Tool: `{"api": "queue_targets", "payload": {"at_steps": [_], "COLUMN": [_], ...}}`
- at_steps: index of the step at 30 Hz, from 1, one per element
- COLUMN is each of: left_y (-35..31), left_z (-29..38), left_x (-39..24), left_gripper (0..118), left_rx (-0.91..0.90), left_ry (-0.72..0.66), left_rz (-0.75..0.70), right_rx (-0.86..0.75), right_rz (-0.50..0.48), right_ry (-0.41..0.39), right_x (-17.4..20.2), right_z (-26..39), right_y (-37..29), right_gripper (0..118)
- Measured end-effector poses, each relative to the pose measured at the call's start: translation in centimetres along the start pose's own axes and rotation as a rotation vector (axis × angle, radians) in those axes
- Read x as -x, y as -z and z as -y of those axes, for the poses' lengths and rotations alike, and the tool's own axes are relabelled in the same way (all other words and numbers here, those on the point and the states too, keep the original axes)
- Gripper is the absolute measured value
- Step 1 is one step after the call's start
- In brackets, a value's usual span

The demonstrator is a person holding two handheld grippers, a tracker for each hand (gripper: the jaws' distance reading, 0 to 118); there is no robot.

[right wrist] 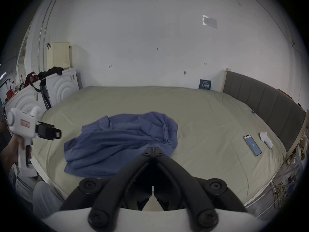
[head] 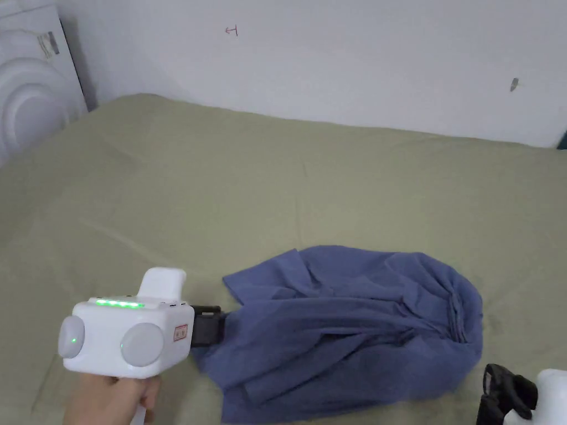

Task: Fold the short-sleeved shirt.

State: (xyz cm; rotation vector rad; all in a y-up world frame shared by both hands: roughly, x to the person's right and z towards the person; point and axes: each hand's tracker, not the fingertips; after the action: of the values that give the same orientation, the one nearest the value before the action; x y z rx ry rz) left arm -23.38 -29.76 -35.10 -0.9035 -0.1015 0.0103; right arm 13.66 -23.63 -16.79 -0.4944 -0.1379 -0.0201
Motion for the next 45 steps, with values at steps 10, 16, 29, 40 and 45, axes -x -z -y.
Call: {"api": "queue_targets", "payload": {"at_steps": [10, 16, 29, 40, 45], "left_y": [5.6, 4.8, 5.9, 3.7, -4.0], "left_z": [0.9, 1.2, 0.8, -1.3, -5.9], "left_x": [-2.1, -2.4, -1.8, -0.4, 1.5], "left_gripper": [68, 0, 0, 0, 0], "left_rx": [0.089, 0.06, 0.081, 0.095, -0.084], "left_ry": [0.101, 0.133, 0.117, 0.076, 0.068], "left_rz": [-0.046, -0.002, 0.032, 0.074, -0.003], "right_rx": [0.092, 0.159, 0.527, 0.445, 0.251], "right_rz": [0.017, 0.069, 0.049, -0.037, -0.072], "right_ry": [-0.03, -0.109, -0.077, -0.131, 0.0], "right_x": [-1.4, -5.7, -11.5, -9.0, -11.4], "right_z": [-1.0, -3.3, -6.8, -10.5, -16.6], "right_y": [5.1, 11.4, 34.5, 27.8, 16.9], "right_gripper": [1, 1, 104, 11, 11]}}
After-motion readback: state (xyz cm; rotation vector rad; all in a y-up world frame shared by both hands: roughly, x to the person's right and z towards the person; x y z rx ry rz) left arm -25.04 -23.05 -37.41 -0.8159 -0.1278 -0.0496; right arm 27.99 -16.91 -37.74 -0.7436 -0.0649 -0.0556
